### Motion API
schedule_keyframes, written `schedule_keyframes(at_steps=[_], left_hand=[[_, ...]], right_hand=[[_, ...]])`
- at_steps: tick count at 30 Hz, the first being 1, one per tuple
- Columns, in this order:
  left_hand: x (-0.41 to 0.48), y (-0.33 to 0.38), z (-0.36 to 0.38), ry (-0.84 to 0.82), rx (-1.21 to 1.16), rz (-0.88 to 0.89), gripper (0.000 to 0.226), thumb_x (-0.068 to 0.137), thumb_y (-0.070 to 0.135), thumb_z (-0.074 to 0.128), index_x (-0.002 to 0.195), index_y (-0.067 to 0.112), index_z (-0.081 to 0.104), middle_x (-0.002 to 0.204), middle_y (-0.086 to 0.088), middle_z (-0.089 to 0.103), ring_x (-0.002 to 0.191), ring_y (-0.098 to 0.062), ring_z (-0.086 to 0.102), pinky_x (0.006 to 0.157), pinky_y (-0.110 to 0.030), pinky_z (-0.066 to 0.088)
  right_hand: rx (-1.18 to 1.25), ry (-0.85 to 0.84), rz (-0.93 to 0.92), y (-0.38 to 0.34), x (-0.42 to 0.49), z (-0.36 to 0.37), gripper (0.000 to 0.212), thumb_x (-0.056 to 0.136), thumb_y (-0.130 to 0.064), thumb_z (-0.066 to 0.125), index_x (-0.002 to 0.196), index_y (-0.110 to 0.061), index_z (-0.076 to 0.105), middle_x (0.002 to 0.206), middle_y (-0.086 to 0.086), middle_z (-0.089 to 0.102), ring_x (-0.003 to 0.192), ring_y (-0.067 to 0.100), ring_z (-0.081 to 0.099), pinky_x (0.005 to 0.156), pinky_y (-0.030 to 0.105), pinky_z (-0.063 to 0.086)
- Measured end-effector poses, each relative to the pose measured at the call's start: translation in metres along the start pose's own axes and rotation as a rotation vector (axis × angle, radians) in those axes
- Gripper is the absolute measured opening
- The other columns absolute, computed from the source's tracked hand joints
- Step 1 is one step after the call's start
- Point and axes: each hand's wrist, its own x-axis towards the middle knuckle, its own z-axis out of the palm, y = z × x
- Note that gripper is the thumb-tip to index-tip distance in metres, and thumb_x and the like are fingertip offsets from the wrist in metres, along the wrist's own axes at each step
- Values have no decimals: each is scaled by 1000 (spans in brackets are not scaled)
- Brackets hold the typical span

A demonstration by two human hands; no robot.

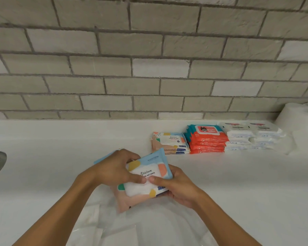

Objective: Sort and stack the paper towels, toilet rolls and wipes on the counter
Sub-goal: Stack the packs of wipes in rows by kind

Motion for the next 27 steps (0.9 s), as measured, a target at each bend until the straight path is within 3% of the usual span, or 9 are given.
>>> schedule_keyframes(at_steps=[4, 7, 9, 11, 15, 20, 27], left_hand=[[18, 4, 1, 10, -117, -11, 40, 63, 53, 86, 95, 33, 72, 98, 17, 73, 91, -1, 68, 80, -36, 60], [31, 0, 6, 139, -170, -89, 57, 55, 65, 83, 103, 41, 64, 104, 18, 67, 97, 0, 63, 77, -30, 58], [37, -1, 10, 204, -245, -198, 64, 62, 59, 83, 115, 40, 53, 105, 14, 59, 94, -2, 60, 71, -25, 54], [44, 0, 17, 188, -404, -293, 66, 68, 47, 84, 121, 33, 47, 103, 6, 62, 89, -12, 66, 71, -31, 59], [61, 1, 31, 108, -723, -332, 52, 76, 24, 84, 117, 23, 52, 102, -9, 73, 81, -28, 75, 74, -46, 62], [87, 8, 35, 182, -782, -246, 34, 82, 18, 79, 113, 15, 64, 95, -9, 75, 77, -27, 76, 62, -35, 60], [127, 15, 35, 258, -888, -286, 35, 80, 10, 79, 110, 5, 61, 99, -15, 74, 74, -29, 75, 55, -31, 59]], right_hand=[[-45, 55, -12, -12, 5, -13, 40, 81, -11, 77, 120, -15, 67, 110, 11, 74, 100, 33, 71, 79, 48, 59], [-20, 123, -31, -15, 11, -26, 40, 80, -11, 78, 118, -13, 68, 109, 11, 74, 99, 33, 71, 80, 48, 59], [43, 171, -38, -16, 17, -35, 38, 81, -10, 76, 118, -10, 67, 109, 12, 74, 99, 33, 71, 78, 47, 60], [118, 215, -40, -18, 23, -43, 38, 82, -8, 74, 119, -7, 65, 109, 14, 74, 98, 33, 72, 73, 45, 61], [231, 281, -44, -23, 38, -54, 36, 83, -7, 73, 118, -10, 65, 110, 13, 74, 97, 33, 72, 71, 47, 62], [314, 277, -33, -35, 52, -67, 27, 89, -9, 68, 115, -11, 65, 106, 13, 74, 91, 30, 73, 64, 43, 62], [431, 301, 11, -47, 72, -86, 36, 86, 5, 67, 118, -10, 61, 112, 14, 72, 98, 30, 71, 73, 45, 62]])
